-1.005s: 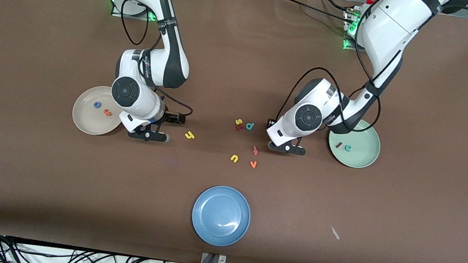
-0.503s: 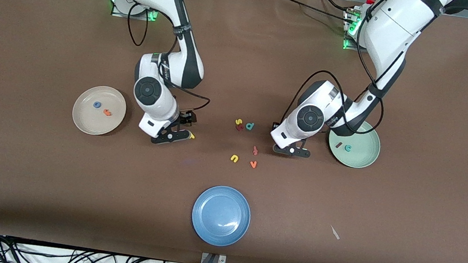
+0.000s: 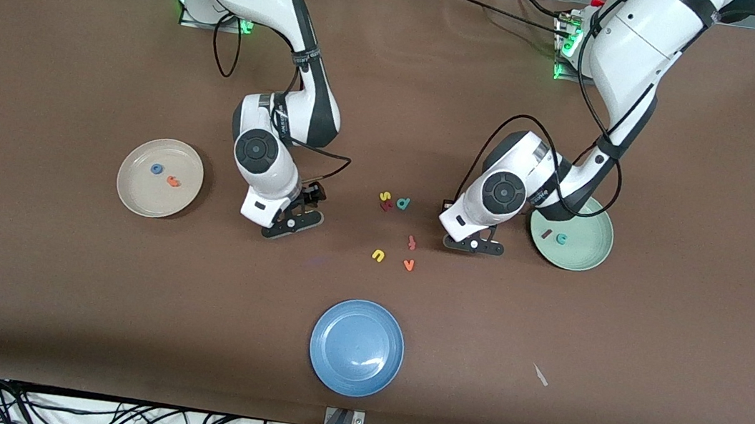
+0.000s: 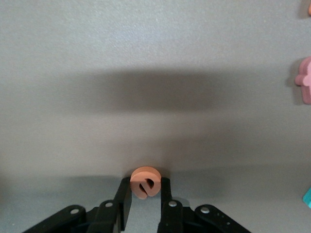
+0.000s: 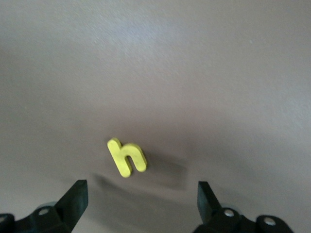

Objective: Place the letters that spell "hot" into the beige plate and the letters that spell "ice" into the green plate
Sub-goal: 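Grasp the orange e with the left gripper while the right gripper reaches the yellow h, then drop the e into the green plate while the right gripper carries h over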

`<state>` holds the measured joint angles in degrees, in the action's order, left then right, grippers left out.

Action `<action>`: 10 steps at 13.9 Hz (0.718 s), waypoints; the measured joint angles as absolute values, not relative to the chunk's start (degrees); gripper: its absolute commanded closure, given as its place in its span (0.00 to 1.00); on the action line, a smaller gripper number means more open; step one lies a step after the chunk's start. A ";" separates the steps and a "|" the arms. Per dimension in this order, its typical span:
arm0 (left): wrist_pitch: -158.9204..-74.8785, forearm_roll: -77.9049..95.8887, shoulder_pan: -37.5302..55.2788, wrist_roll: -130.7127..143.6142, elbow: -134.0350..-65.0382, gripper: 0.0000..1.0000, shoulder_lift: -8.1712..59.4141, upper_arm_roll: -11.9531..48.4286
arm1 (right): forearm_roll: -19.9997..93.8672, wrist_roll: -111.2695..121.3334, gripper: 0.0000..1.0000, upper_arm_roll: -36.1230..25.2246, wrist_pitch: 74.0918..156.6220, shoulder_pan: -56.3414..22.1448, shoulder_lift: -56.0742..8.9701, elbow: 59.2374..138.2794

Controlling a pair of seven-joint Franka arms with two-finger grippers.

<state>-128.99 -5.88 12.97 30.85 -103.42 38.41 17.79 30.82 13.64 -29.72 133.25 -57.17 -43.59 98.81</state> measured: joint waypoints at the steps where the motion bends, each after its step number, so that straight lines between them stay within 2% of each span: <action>1: -129.01 -5.88 12.71 30.85 -103.33 1.00 38.36 17.78 | 30.82 13.70 0.01 -29.30 133.31 -57.17 -44.16 98.18; 3: -127.80 -5.88 12.05 30.81 -102.78 1.00 37.90 17.79 | 30.82 13.80 0.04 -28.60 134.81 -57.16 -45.14 97.69; 4: -124.78 -5.89 11.52 30.50 -101.99 1.00 37.12 17.79 | 30.83 13.83 0.10 -28.45 135.68 -57.14 -45.64 97.58; 6: -116.95 -5.95 9.59 26.99 -100.30 1.00 34.47 17.78 | 30.83 13.94 0.32 -28.44 136.43 -57.07 -46.08 97.51; 7: -114.51 -5.97 7.91 23.80 -100.21 1.00 33.08 17.72 | 30.83 14.12 0.50 -28.44 136.44 -57.05 -46.08 97.43; 10: -112.60 -5.98 -0.15 10.87 -101.40 1.00 31.78 17.49 | 30.85 14.23 0.58 -28.45 136.41 -57.06 -45.97 96.78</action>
<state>-112.60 -5.98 -0.15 10.87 -101.40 31.78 17.49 30.85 14.23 -28.45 136.41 -57.06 -45.97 96.78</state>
